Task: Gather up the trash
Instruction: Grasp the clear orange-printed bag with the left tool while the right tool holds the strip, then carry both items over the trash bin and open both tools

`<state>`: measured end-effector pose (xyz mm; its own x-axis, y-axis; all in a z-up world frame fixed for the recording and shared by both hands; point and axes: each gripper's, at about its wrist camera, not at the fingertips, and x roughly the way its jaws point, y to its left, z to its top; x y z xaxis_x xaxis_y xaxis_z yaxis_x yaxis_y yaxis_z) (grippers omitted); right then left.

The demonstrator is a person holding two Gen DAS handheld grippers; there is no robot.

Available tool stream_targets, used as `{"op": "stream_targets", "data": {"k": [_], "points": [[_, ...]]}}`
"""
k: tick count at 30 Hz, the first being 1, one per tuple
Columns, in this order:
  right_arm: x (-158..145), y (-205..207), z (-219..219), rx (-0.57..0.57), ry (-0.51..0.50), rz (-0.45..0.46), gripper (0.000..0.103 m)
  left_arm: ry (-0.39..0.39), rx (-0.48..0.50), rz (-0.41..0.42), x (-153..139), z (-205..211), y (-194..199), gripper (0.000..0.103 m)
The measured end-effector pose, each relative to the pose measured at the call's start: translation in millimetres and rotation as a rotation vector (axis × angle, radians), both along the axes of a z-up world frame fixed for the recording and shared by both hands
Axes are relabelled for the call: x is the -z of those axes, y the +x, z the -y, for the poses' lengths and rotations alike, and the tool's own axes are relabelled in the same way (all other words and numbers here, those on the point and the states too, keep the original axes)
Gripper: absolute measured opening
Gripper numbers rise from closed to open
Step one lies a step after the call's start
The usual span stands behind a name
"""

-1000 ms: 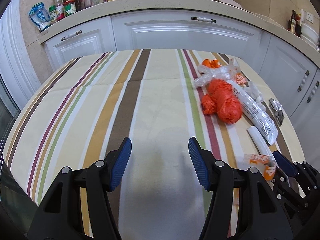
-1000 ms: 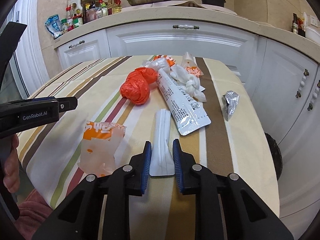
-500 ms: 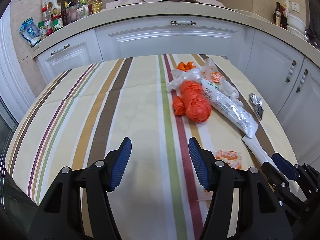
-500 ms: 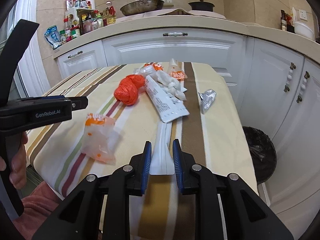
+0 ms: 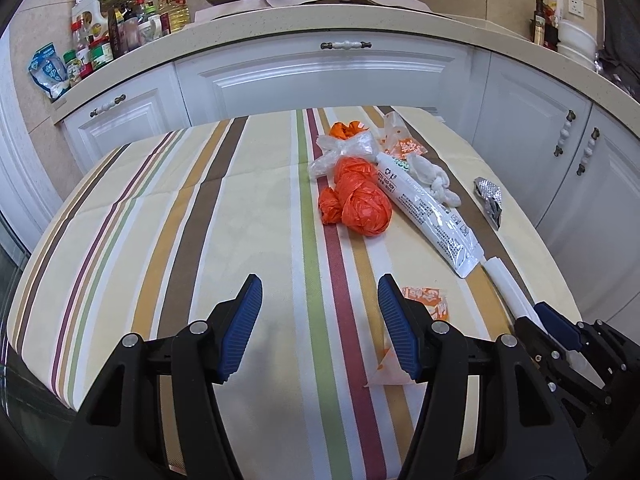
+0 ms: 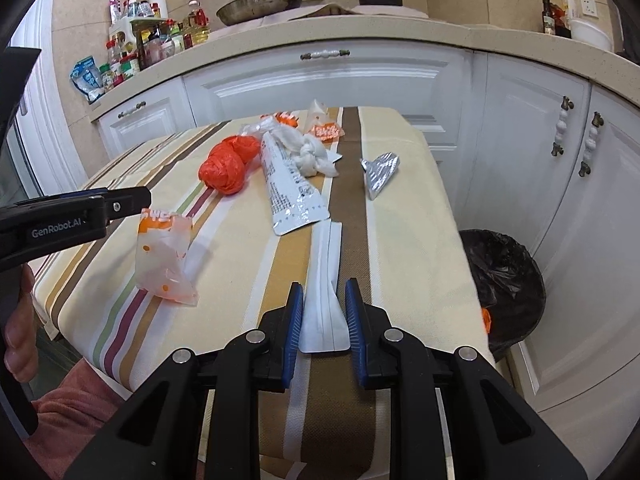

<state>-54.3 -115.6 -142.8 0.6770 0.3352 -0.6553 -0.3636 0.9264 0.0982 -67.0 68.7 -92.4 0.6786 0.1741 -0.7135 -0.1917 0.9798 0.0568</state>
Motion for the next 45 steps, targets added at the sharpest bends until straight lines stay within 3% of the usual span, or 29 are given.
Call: {"op": "stream_targets", "data": {"k": [12,22,32,34,38,45], "points": [[-3,-2,6,0.036,-0.036,0.034,0.023,-0.027,0.004,0.01,-3,-3,-10,0.059],[-13,-6,27,0.092,-0.021,0.072,0.023,-0.056,0.081,0.031,-10,17,-20,0.059],[-16,-8,40,0.119,0.003,0.087,0.023,-0.048,0.12,-0.035,14,35,-7,0.058],[-15,-7,40,0.122,0.006,0.084,0.023,-0.045,0.129,-0.037,17,37,-6,0.053],[-14,-6,40,0.121,0.006,0.079,0.023,-0.076,0.158,-0.071,26,38,-1,0.027],[-13,-3,40,0.118,0.005,0.076,0.023,-0.082,0.164,-0.045,24,36,0,0.022]]}}
